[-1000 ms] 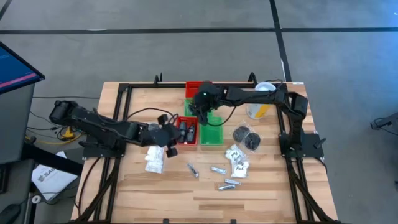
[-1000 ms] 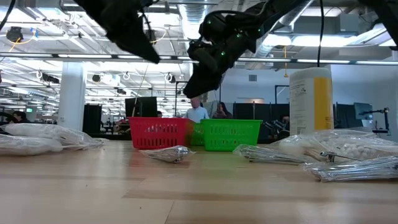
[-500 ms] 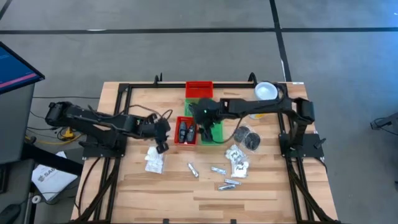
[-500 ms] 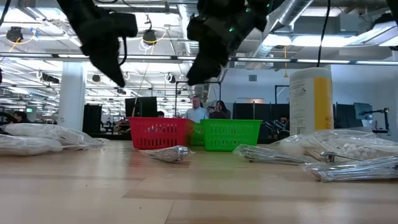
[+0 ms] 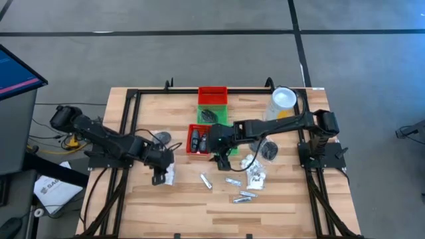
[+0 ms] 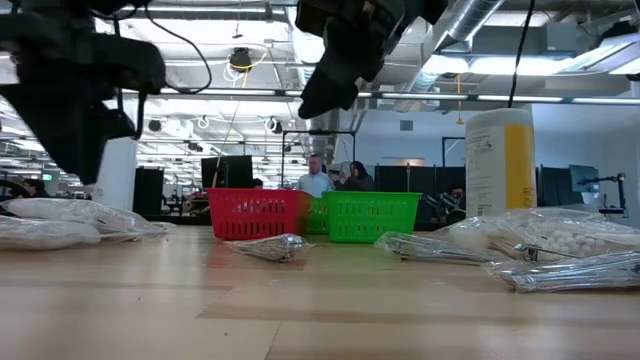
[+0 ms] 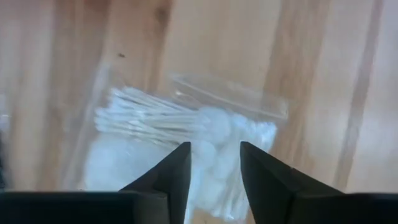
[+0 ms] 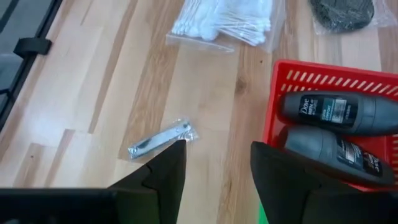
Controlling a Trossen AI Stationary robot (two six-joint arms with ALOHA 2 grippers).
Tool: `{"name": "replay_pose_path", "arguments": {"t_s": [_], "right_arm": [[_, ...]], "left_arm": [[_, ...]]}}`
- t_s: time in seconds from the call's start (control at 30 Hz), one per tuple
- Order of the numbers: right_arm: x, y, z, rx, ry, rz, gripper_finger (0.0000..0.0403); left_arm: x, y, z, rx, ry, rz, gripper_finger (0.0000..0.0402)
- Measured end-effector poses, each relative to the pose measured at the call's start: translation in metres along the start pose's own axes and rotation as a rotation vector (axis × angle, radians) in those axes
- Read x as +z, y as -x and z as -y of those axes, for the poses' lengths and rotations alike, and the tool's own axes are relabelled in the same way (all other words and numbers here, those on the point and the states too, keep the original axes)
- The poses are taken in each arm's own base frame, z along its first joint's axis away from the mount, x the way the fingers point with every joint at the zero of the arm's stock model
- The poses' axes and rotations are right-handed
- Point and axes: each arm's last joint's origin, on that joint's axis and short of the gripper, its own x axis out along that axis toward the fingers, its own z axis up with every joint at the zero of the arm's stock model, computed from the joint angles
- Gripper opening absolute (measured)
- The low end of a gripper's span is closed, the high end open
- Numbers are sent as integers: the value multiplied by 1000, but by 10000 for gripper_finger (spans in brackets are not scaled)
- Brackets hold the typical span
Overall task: Pick & Place Travel size toiletries
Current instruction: Put the white cotton pack into the top red bin
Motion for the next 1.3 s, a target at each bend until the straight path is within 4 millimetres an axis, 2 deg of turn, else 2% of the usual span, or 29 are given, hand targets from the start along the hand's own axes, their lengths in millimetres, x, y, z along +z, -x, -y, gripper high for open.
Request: {"name": "replay_pose_path", "arguments": {"t_s": [0.3, 0.67, 0.83, 1.0, 1.03, 1.3], "right_arm": [[4, 0, 1, -6, -16, 45, 167], [6, 0, 1, -6, -11, 63, 166], [6, 0, 1, -6, -10, 63, 163], [6, 0, 1, -7, -8, 63, 157], [6, 0, 1, -7, -5, 63, 155], [6, 0, 1, -7, -1, 67, 146]], "left_arm": [[-8, -3, 11, 75, -130, 21, 182], [-10, -32, 13, 193, -222, -82, 168], [-10, -42, 13, 243, -230, -111, 125], [-10, -37, 13, 233, -227, -93, 23], [-10, -34, 13, 223, -223, -81, 13], [-7, 0, 10, 190, -174, 106, 0]]}}
